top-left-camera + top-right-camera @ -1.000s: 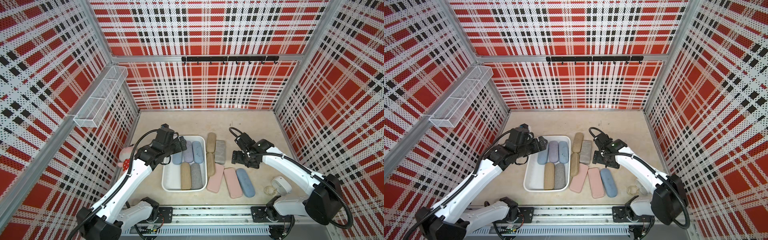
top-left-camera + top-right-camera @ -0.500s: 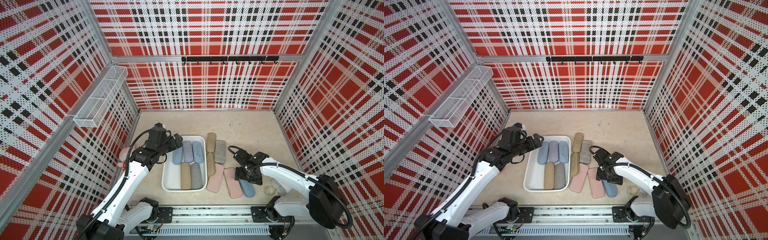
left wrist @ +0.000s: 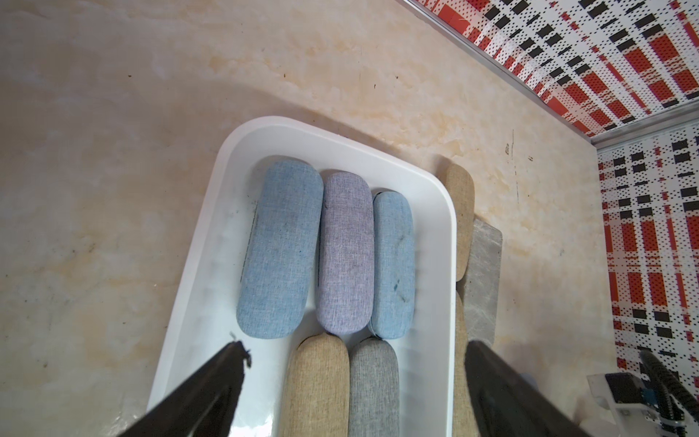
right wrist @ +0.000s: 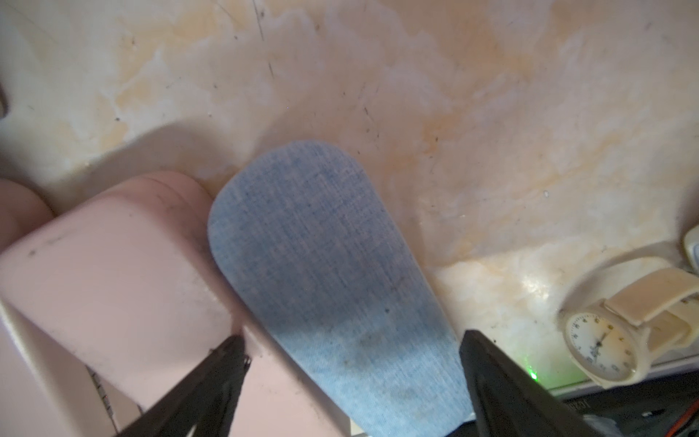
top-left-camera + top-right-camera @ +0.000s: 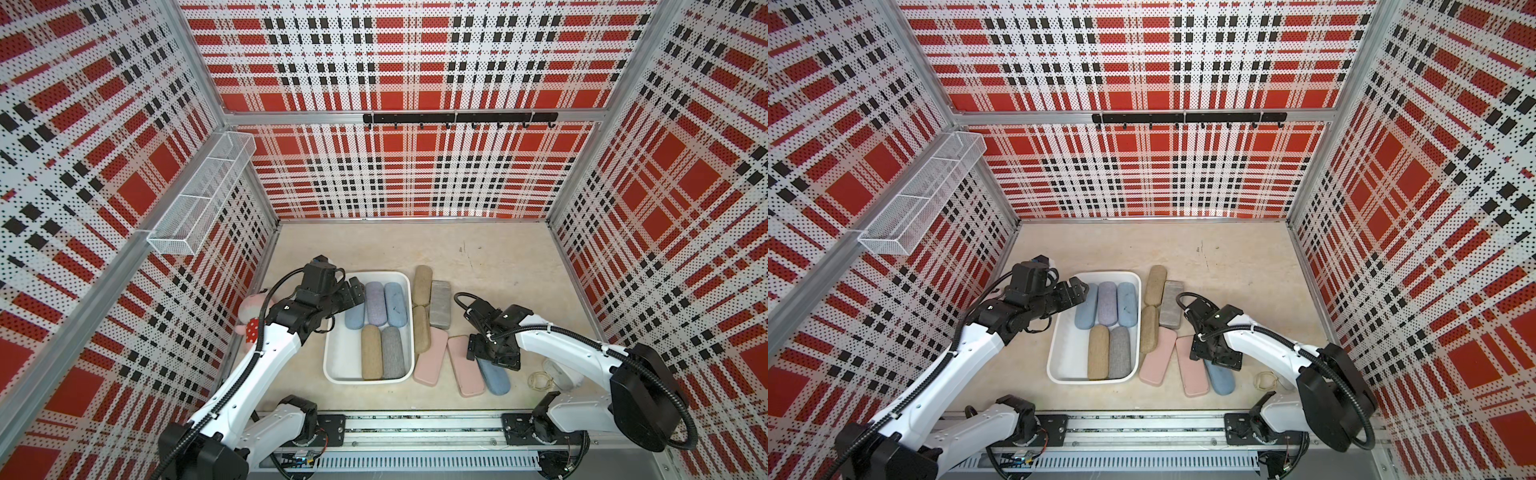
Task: Put the glasses cases into the storage boxes
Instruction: Pick up the glasses case at the center of the board.
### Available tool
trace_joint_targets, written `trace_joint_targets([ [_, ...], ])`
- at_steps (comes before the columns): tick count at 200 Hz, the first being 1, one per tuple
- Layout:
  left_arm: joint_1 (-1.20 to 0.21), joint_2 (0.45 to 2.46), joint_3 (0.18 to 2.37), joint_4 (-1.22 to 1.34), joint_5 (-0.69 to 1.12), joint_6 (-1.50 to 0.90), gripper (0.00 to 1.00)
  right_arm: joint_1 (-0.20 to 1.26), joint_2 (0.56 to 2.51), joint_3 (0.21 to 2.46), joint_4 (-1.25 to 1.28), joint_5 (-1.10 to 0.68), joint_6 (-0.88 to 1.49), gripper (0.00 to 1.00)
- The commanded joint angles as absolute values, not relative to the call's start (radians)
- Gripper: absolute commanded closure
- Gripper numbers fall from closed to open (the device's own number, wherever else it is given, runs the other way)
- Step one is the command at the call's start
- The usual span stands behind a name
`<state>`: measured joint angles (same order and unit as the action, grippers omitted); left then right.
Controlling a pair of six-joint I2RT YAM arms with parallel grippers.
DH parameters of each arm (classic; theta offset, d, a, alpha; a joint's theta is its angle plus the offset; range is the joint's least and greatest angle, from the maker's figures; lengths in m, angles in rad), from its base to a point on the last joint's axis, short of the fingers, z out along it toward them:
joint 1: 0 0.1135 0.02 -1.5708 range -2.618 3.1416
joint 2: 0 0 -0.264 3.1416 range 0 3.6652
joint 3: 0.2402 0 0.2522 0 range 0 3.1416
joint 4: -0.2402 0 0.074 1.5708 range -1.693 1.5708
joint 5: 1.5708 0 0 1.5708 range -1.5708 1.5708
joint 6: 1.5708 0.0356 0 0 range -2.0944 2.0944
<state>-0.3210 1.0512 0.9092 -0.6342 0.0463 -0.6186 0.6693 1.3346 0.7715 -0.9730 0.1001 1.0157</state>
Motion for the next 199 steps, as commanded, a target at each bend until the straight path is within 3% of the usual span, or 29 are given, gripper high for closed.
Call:
trace_joint_targets([
  [1,-0.318,1.055,0.896,-0.606,0.06,-0.599,0.07,0.664,1.355,0.761,-1.001,0.185,1.065,0.1],
  [61,-0.318,1.063,0.884,-0.6,0.069,-0.598,0.09,0.629,1.292,0.726,-1.028,0.2,1.07,0.11],
  [119,-0.324,1.066,0.887,-0.595,0.071,-0.603,0.09,0.61,1.352,0.71,-0.934,0.139,1.012,0.08],
  [199,-0.324,1.086,0.851,-0.582,0.065,-0.602,0.09,0.59,1.334,0.646,-0.811,0.144,1.001,0.25],
])
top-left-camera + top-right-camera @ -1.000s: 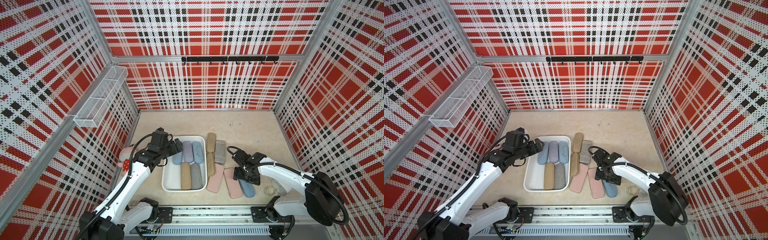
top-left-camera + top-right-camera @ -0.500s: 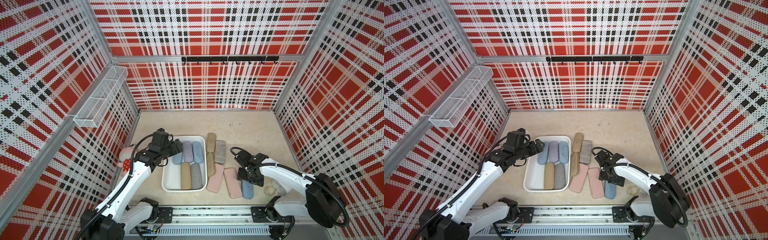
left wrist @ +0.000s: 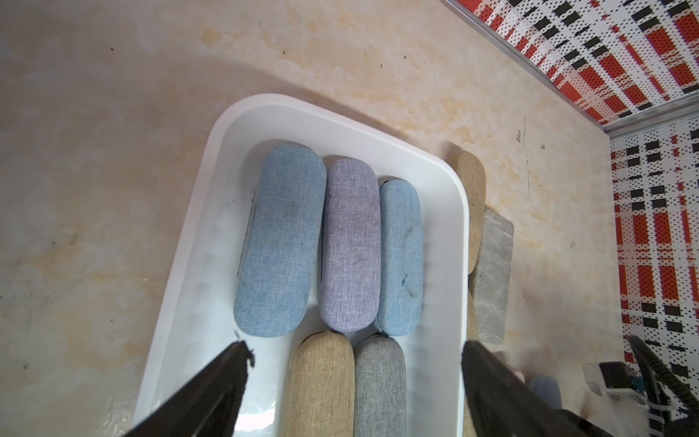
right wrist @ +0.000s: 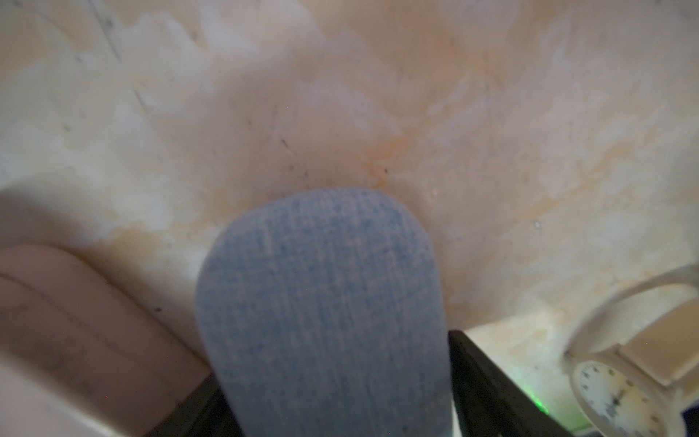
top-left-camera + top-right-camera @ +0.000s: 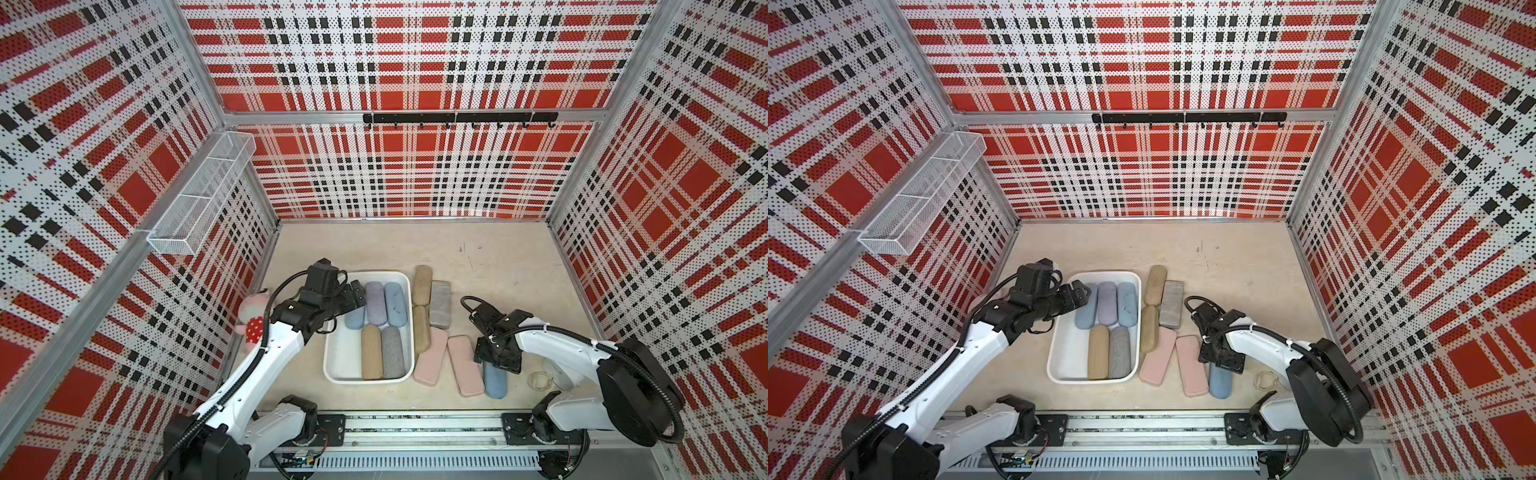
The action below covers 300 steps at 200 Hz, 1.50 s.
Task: Put the glasses cases into the storage boxes
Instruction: Pick up the glasses case at the center of the board, then place the glasses case in the storage box.
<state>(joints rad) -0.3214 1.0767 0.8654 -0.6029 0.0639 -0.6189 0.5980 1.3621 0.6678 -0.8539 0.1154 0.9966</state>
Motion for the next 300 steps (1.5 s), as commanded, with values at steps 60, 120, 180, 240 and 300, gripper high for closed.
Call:
trace_joint_targets([
  [60,-0.324,1.095,0.847,-0.578,0.035,-0.606,0.09,0.591,1.221,0.733,-0.934,0.23,0.958,0.34],
  [120,-0.315,1.086,0.853,-0.577,0.015,-0.608,0.1,0.669,1.215,0.971,-1.073,0.289,0.941,0.4],
  [180,-0.161,1.083,0.824,-0.583,0.009,-0.601,0.11,0.958,1.501,1.508,-1.129,0.307,0.997,0.39],
  [240,-0.027,1.105,0.772,-0.558,0.046,-0.572,0.11,1.092,2.05,2.078,-1.043,0.063,0.981,0.38],
  [300,0.067,1.135,0.761,-0.55,0.044,-0.582,0.1,1.122,2.247,2.195,-0.984,-0.054,1.088,0.38],
])
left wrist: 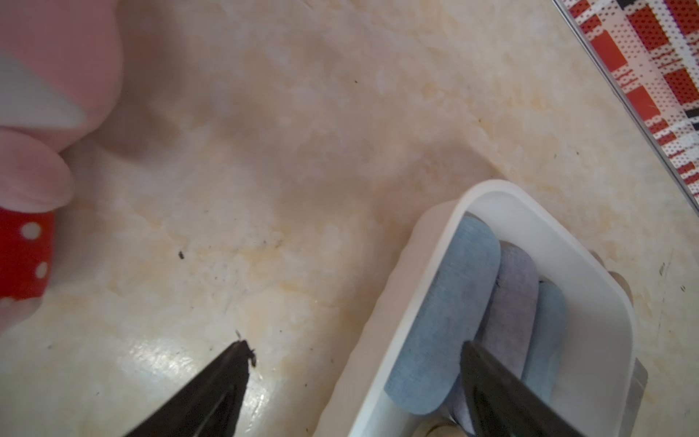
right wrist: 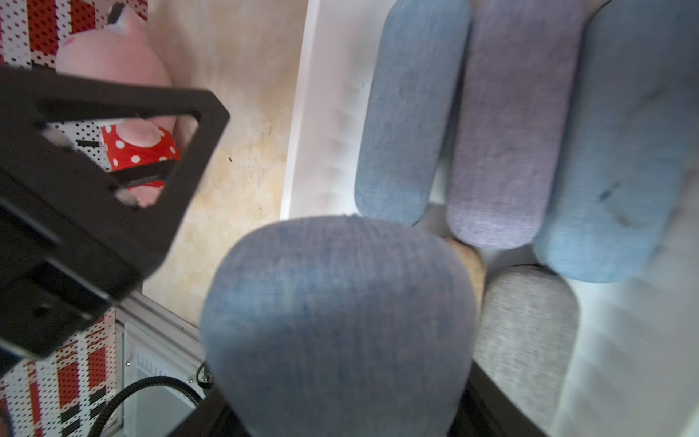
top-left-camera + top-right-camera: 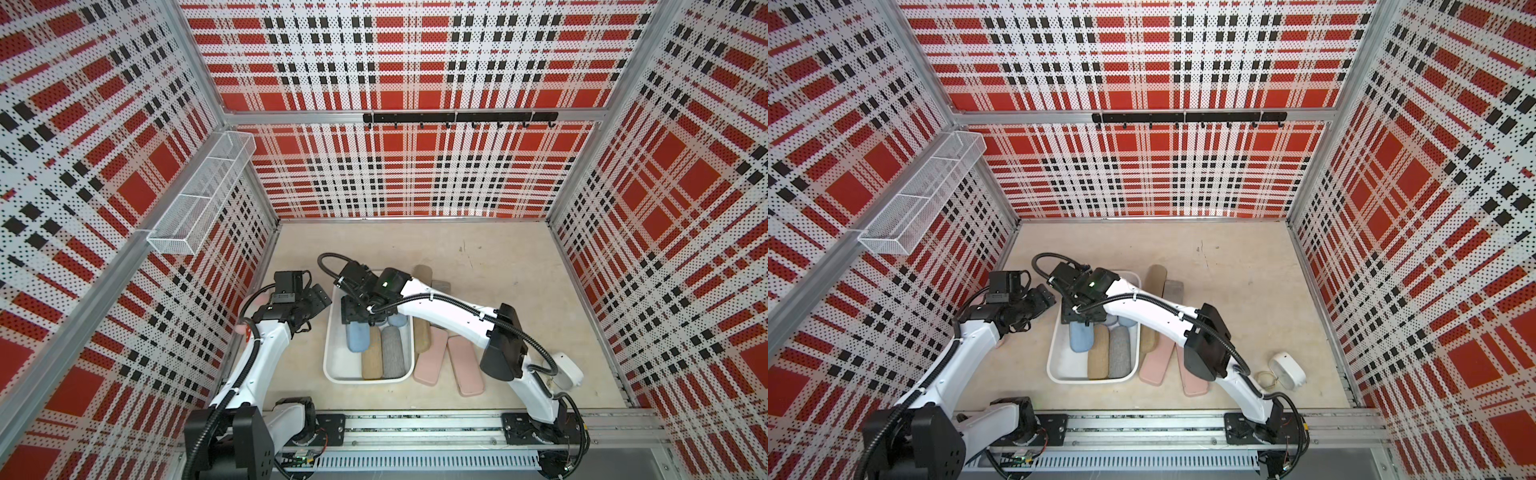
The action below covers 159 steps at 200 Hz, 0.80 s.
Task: Put the glasses cases into the storage boxes
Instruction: Place the glasses case in the storage box.
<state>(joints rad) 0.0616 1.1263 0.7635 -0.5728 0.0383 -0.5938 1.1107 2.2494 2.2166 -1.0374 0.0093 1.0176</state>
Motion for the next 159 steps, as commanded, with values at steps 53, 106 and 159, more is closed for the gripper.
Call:
trace_joint_targets([
  [53,0.066,1.127,0.749,-0.536,0.043,-0.585,0.1,1.138,2.31,2.175,-0.929,-0.132,1.136,0.37],
  [106,0.065,1.127,0.746,-0.531,0.034,-0.589,0.1,1.141,2.379,2.217,-0.945,-0.187,1.141,0.34],
  [159,0.06,1.126,0.747,-0.532,0.033,-0.584,0.1,1.141,2.398,2.198,-0.928,-0.239,1.149,0.24],
])
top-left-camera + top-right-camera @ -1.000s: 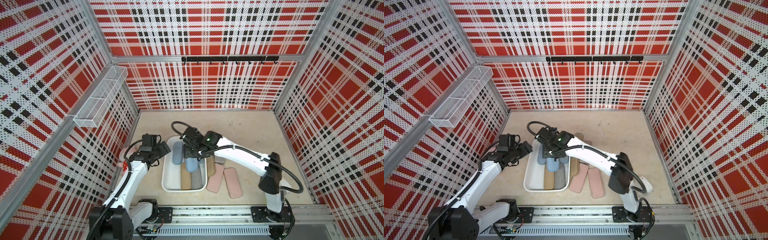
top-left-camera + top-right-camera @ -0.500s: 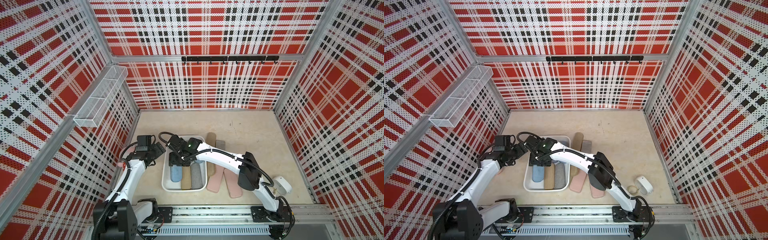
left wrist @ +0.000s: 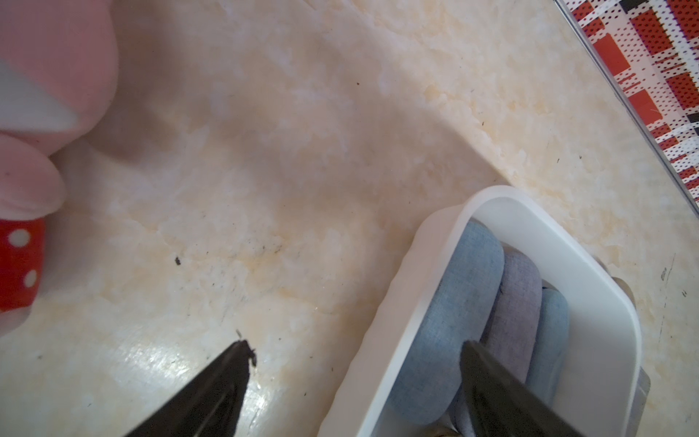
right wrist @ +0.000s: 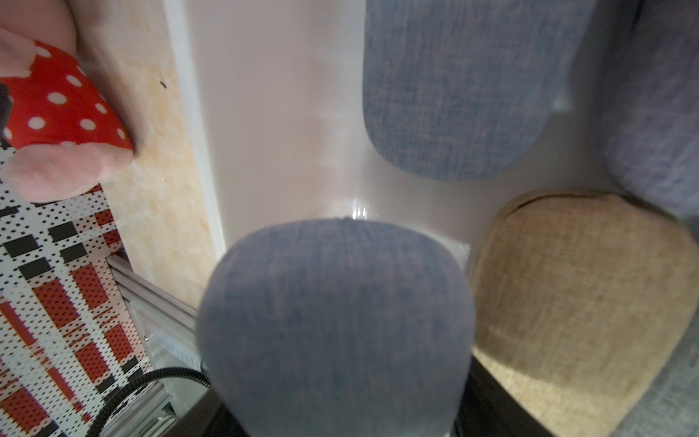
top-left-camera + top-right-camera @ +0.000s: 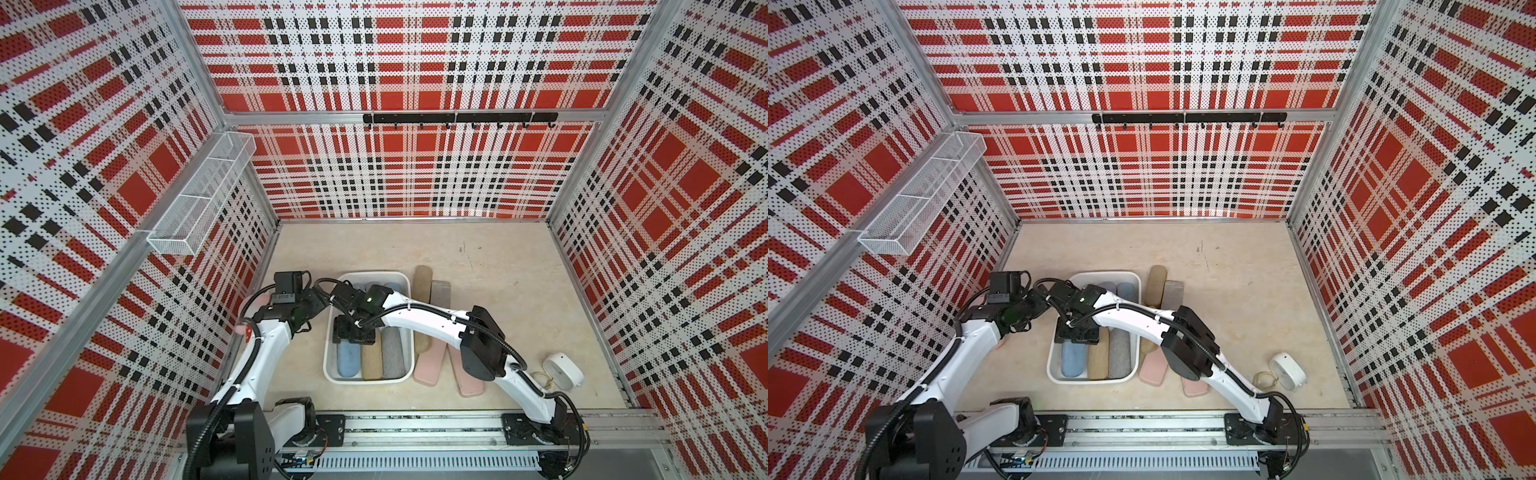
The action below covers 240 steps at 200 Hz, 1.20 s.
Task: Put the glasses cases into the storage boxes
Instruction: Place the glasses case in the storage box, then pick up the glasses case at the center of the board.
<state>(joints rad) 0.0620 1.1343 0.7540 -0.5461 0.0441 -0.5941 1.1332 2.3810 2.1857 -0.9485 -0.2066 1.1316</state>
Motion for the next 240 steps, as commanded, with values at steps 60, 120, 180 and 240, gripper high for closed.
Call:
trace_joint_targets([
  [60,0.038,1.126,0.748,-0.529,0.018,-0.585,0.12,1.131,2.337,2.169,-0.923,-0.189,1.134,0.21],
  [120,-0.151,1.119,0.81,-0.52,-0.043,-0.611,0.13,1.094,2.111,2.11,-1.005,0.1,1.032,0.19],
  [180,-0.399,1.166,0.906,-0.523,-0.102,-0.634,0.14,0.876,1.825,1.772,-1.001,0.25,0.96,0.13],
  [240,-0.488,1.205,0.938,-0.523,-0.144,-0.641,0.14,0.723,1.75,1.498,-0.911,0.234,0.881,0.07],
])
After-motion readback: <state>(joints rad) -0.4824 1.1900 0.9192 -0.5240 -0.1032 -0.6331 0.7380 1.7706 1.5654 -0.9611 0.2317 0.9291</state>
